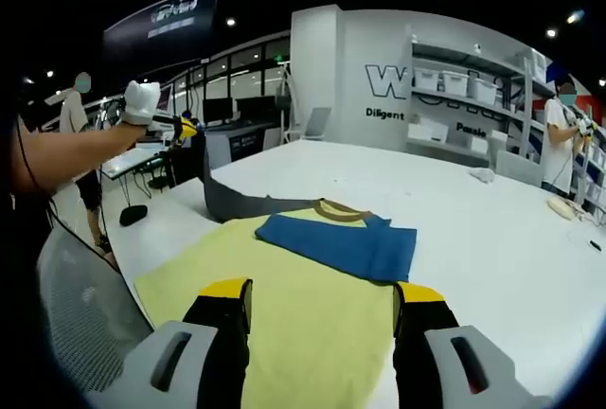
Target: Fold the garment on the visible template until the final outline fits inside the template.
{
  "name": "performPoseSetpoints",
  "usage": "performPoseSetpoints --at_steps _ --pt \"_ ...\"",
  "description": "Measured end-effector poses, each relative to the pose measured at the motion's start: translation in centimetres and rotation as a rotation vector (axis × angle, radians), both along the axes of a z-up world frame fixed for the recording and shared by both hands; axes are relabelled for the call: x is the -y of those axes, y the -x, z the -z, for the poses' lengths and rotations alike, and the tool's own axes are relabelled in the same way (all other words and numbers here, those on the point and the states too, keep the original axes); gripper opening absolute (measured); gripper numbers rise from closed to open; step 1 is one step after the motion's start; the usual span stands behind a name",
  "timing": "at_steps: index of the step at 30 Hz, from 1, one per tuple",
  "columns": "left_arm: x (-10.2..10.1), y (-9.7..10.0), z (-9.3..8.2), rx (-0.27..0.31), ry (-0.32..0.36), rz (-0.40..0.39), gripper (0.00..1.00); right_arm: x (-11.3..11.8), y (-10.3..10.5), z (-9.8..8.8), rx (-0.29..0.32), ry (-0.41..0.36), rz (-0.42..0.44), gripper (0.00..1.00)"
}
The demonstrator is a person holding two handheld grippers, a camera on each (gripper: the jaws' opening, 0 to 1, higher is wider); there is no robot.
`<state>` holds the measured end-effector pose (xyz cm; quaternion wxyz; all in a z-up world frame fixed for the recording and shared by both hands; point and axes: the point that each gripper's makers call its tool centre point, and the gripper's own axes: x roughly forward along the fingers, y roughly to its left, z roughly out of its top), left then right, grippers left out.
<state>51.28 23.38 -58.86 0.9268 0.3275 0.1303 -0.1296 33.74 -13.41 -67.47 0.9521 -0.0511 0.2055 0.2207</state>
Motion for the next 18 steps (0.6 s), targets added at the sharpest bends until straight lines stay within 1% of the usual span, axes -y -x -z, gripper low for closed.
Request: performPoseSetpoints --at_steps 8,15,18 --pt "5.7 -1.1 -2.0 0.037 -0.038 0.125 0.02 0.3 0.3 -0.2 0.009 0.004 0.009 0.61" --pt "9.4 -1.7 -3.1 0.054 -0.049 0.204 0.02 0.4 0.3 -0.3 0.011 0.001 0.017 0.61" --pt "10.5 -1.8 -3.4 0.059 -0.049 0.232 0.02 0.5 0.3 -0.2 0.01 0.001 0.018 0.61"
